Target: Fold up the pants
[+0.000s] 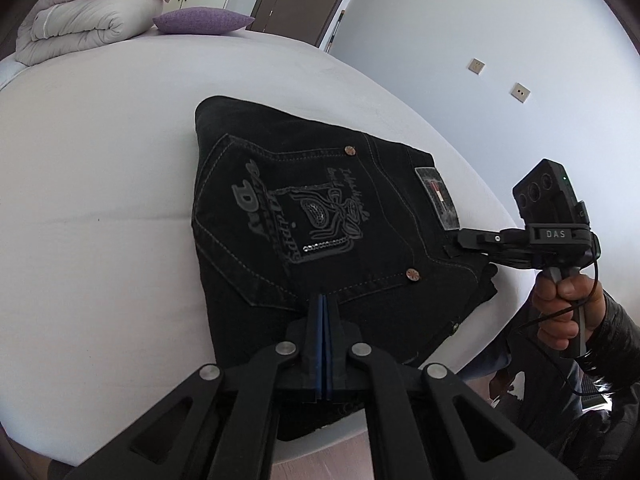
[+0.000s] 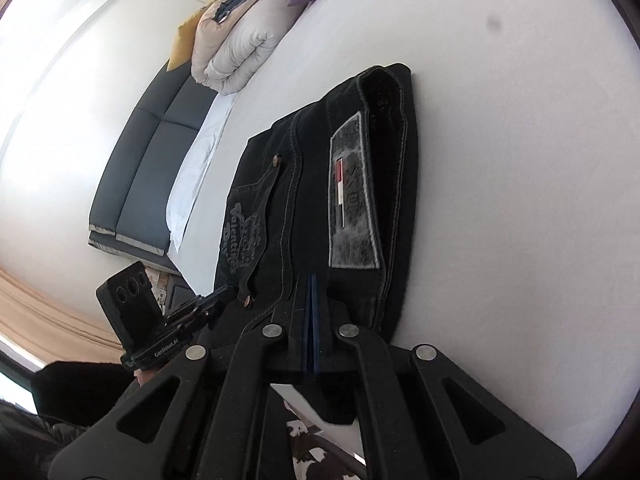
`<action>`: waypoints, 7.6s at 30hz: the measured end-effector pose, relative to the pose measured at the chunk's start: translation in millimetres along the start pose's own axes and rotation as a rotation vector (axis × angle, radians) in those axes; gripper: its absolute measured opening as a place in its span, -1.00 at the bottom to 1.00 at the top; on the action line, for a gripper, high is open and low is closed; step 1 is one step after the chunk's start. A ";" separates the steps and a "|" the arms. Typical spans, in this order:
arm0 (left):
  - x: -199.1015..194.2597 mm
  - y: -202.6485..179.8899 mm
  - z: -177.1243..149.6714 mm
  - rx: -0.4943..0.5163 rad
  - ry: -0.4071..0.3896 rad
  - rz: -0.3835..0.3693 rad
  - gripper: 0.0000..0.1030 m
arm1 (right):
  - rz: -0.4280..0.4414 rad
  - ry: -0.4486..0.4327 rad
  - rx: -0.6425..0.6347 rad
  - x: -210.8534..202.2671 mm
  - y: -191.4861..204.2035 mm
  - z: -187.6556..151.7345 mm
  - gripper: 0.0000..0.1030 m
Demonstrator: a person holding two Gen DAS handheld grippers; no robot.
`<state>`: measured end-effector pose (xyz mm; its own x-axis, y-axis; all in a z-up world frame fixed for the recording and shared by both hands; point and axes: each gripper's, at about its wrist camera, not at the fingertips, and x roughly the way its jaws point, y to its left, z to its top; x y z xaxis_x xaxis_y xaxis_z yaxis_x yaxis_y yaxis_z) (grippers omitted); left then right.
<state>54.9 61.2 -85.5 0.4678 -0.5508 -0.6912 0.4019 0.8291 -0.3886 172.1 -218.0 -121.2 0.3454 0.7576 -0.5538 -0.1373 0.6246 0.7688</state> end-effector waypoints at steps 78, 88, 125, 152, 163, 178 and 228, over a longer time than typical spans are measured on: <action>105.4 -11.6 196.6 0.003 -0.106 0.215 0.81 | -0.205 -0.292 0.136 -90.5 -112.2 179.4 0.06; -24.4 -119.7 144.6 0.284 -0.552 0.581 1.00 | -0.543 -0.642 -0.232 -185.5 32.3 71.6 0.40; -46.3 -132.6 43.1 0.011 -0.258 0.571 1.00 | -0.749 -0.581 -0.392 -172.5 132.0 -83.6 1.00; -29.8 -121.4 34.6 -0.018 -0.206 0.563 1.00 | -0.774 -0.460 -0.341 -144.5 85.9 -75.0 1.00; -20.6 -121.6 31.3 -0.017 -0.181 0.547 1.00 | -0.773 -0.464 -0.366 -128.6 92.2 -83.0 1.00; -23.4 -124.1 32.3 -0.022 -0.183 0.541 1.00 | -0.761 -0.463 -0.343 -121.9 94.2 -83.3 1.00; -19.3 -123.7 29.1 -0.029 -0.170 0.527 1.00 | -0.751 -0.458 -0.335 -112.8 100.4 -91.5 1.00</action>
<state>19.1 -33.5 -6.4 0.7212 -0.0661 -0.6895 0.0584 0.9977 -0.0346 34.4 -223.4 -10.8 0.7735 0.0302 -0.6330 0.0345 0.9954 0.0897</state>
